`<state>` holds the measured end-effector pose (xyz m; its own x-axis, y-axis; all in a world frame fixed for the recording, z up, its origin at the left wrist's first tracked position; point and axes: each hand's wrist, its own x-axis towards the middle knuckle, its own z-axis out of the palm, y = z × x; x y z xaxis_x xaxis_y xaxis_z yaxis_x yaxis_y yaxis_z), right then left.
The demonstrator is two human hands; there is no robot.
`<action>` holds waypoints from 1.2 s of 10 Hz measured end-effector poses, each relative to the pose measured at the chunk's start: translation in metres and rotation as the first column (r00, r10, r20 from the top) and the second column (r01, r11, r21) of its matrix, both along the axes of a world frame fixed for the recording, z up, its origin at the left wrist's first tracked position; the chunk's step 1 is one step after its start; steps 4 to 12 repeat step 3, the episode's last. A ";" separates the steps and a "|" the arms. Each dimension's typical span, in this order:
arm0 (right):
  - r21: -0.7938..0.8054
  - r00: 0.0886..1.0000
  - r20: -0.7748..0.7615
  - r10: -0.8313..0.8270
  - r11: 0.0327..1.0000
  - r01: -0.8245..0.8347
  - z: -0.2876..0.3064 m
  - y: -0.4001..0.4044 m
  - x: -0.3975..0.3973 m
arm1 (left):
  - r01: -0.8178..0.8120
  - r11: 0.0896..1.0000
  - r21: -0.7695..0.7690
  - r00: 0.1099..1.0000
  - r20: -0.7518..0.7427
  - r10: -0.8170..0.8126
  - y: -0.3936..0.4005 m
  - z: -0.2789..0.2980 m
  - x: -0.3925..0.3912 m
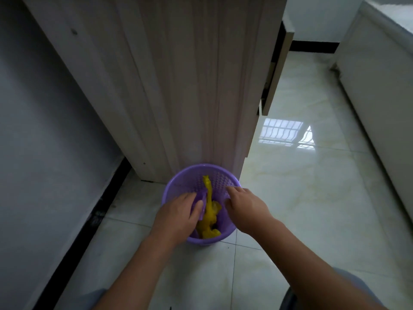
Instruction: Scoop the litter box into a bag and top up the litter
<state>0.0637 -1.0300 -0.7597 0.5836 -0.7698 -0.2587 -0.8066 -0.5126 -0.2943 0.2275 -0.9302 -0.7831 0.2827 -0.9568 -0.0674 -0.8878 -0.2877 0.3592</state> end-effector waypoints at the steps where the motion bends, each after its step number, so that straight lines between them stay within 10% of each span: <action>1: -0.007 0.999 -0.033 0.034 0.999 -0.034 0.061 0.009 -0.013 | 0.050 0.998 0.043 0.998 -0.028 -0.049 0.010 0.065 -0.009; 3: -0.020 1.000 -0.017 0.023 1.000 -0.023 0.246 0.025 -0.027 | 0.025 0.999 0.032 0.997 -0.077 -0.023 0.015 0.244 -0.040; 12: -0.020 1.000 -0.017 0.023 1.000 -0.023 0.246 0.025 -0.027 | 0.025 0.999 0.032 0.997 -0.077 -0.023 0.015 0.244 -0.040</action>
